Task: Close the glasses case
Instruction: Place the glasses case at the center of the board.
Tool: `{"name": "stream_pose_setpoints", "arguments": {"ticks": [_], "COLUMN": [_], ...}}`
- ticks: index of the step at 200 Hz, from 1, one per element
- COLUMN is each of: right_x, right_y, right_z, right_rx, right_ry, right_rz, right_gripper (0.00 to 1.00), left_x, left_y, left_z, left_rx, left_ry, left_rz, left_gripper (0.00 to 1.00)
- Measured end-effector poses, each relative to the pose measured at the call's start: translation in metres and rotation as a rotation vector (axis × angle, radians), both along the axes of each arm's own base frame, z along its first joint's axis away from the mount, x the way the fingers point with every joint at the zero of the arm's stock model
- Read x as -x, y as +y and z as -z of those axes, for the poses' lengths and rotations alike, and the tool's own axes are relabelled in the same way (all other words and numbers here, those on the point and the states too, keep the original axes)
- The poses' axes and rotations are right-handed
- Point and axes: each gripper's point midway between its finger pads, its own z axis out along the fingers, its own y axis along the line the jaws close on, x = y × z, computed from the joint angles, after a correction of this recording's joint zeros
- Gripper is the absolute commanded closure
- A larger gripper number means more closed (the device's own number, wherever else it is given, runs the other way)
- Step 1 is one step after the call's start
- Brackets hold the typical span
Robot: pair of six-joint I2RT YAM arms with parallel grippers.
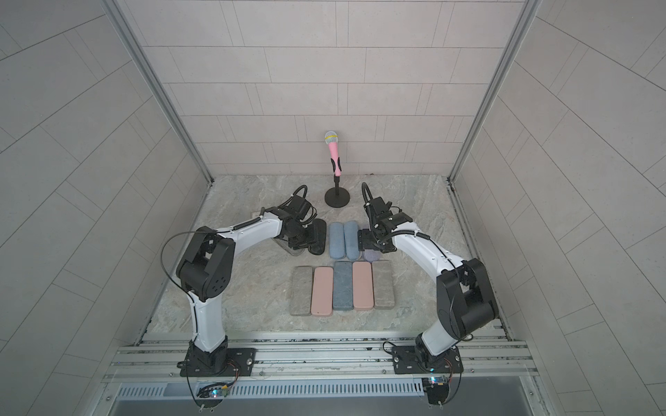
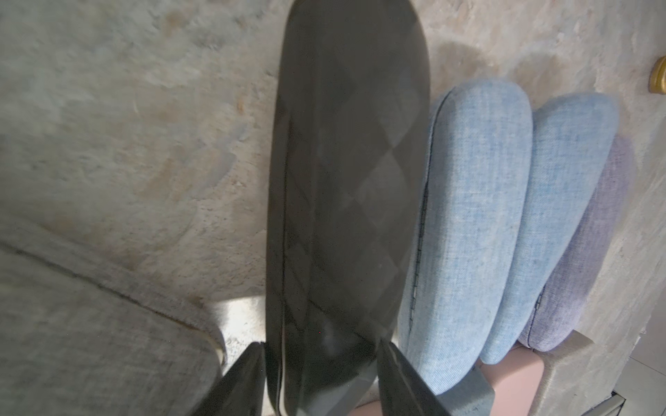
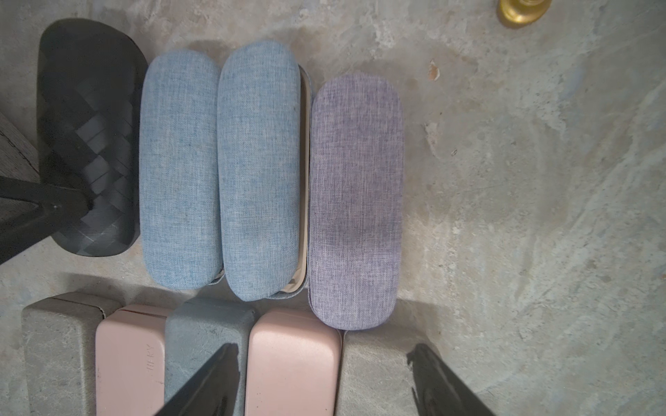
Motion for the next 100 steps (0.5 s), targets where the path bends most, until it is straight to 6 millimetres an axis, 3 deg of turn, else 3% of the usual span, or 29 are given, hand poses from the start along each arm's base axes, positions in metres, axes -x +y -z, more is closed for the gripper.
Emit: {"name": "stream_pose_setpoints", "arguments": {"ticks": [65,100], "right_x": [0.000,0.000], "right_y": [0.000,0.000], "right_z": [0.000,0.000], "right_rx": [0.000,0.000], "right_ry": [0.000,0.000], "right_rz": [0.001,0.002], "right_gripper": [0.23,0.23], "left_x": [-0.012,-0.055], "left_y": [0.003,0.007], "left_z": [-0.020,-0.044], "left_rx": [-0.019,0.003], "left_ry": [-0.026,-0.092], "left_rz": [0.004,-0.022], "left_gripper": [0.40,0.42]}}
